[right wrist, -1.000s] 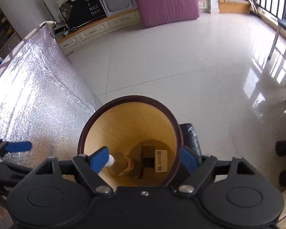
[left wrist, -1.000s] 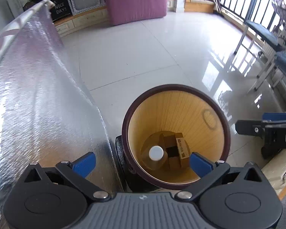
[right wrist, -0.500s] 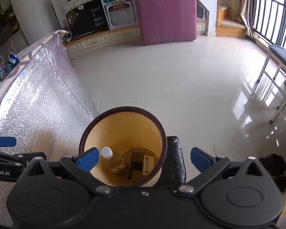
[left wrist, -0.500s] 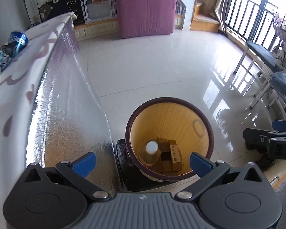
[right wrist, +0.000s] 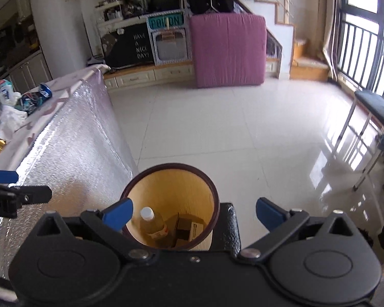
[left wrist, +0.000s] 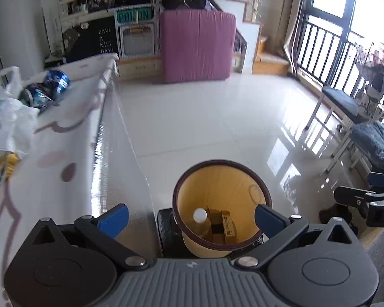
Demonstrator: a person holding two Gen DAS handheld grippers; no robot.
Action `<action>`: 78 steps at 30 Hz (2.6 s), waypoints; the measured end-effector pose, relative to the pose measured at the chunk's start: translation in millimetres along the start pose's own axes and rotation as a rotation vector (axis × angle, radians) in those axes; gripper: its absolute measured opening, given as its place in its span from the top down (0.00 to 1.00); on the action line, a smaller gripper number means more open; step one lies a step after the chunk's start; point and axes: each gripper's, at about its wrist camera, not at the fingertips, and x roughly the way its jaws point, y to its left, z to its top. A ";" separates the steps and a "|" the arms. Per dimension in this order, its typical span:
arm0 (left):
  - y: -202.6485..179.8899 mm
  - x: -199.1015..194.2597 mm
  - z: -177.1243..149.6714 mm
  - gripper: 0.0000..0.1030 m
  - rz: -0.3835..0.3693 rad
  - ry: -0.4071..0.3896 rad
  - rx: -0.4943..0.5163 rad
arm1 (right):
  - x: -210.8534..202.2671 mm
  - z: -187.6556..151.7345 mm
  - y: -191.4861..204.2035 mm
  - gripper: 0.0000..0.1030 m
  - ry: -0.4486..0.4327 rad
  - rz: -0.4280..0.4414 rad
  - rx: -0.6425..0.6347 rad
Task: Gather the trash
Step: 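Move both tools back toward the remaining bag and cans on the table, then grasp the gold crumpled cup with the left tool while the right tool grasps white tissue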
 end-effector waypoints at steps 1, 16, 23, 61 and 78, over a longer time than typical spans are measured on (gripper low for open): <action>3.5 -6.6 -2.0 0.00 0.001 -0.014 -0.003 | -4.8 -0.7 1.5 0.00 -0.011 0.001 -0.001; 91.5 -93.2 -16.3 0.00 0.112 -0.214 -0.050 | -52.7 17.7 83.7 0.00 -0.218 0.129 -0.104; 149.7 -109.3 -29.1 0.00 0.171 -0.263 -0.106 | -47.6 24.2 137.8 0.00 -0.254 0.225 -0.140; 242.2 3.4 -13.5 0.48 0.058 -0.281 -0.261 | 139.2 139.6 350.3 0.03 0.129 0.482 -0.092; 245.8 5.1 -13.9 0.65 0.046 -0.272 -0.286 | 165.0 123.7 406.5 0.69 0.164 0.451 -0.286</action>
